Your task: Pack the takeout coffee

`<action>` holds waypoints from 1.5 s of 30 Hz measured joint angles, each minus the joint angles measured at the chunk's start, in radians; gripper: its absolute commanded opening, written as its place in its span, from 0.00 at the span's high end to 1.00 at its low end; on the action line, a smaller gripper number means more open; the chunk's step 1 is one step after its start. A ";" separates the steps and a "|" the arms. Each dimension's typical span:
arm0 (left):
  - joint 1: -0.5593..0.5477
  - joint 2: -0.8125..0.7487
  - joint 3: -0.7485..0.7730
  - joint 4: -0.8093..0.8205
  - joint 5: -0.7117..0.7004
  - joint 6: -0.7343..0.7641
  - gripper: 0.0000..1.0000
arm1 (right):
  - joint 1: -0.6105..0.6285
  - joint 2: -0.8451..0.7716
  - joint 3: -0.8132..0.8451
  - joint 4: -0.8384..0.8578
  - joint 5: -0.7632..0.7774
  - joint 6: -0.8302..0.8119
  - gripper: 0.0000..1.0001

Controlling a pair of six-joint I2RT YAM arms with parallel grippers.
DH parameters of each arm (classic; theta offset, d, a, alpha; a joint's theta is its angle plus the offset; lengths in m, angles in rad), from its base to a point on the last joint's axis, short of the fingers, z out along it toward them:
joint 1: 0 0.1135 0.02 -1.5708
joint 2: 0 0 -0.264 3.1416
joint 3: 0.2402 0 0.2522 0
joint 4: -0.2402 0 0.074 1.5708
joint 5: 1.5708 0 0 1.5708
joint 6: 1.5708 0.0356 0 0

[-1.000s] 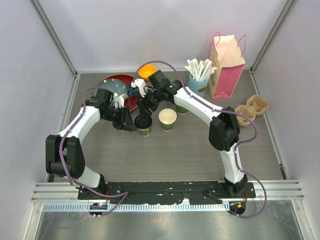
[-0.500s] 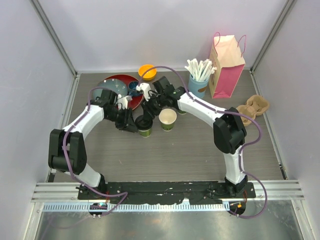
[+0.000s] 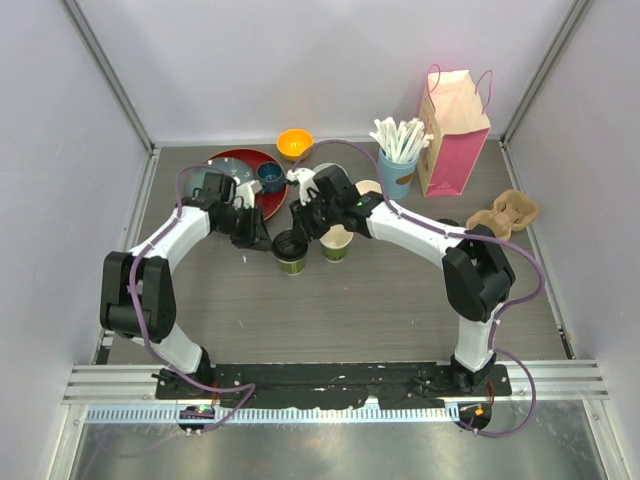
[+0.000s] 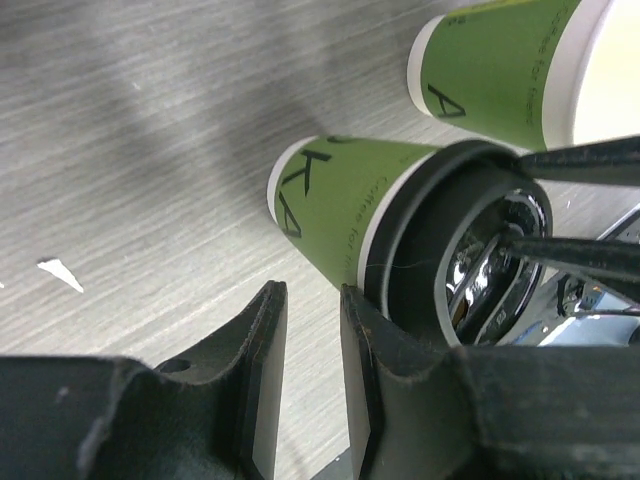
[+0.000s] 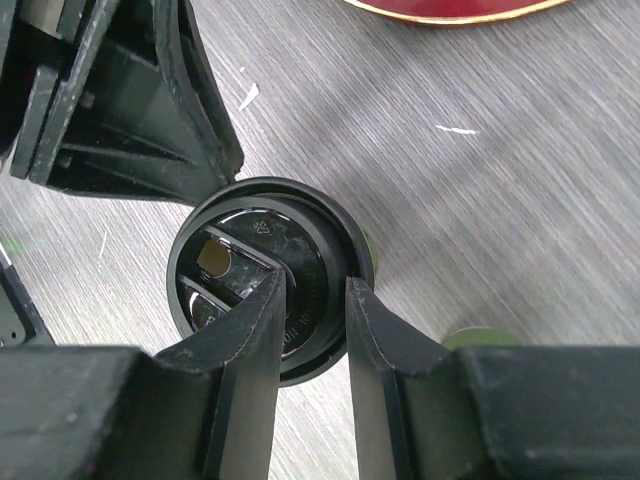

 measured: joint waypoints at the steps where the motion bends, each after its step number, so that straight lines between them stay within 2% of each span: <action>1: 0.000 0.005 0.004 0.008 -0.003 -0.002 0.68 | 0.004 -0.011 -0.018 0.016 0.018 0.028 0.66; 12: 0.011 0.044 0.077 0.035 -0.010 -0.025 0.69 | 0.077 -0.138 -0.198 0.146 0.304 0.274 0.67; 20: 0.063 0.036 0.098 0.009 -0.011 -0.026 0.60 | 0.174 -0.145 -0.209 0.190 0.501 0.349 0.68; 30: 0.106 -0.043 0.096 -0.074 0.049 -0.018 0.58 | 0.167 -0.145 -0.220 0.232 0.584 0.413 0.68; 34: 0.125 -0.073 0.048 -0.072 0.096 -0.022 0.57 | 0.167 -0.144 -0.220 0.235 0.592 0.420 0.68; 45: 0.082 -0.060 0.007 -0.054 0.172 -0.054 0.58 | 0.167 -0.122 -0.186 0.219 0.588 0.419 0.70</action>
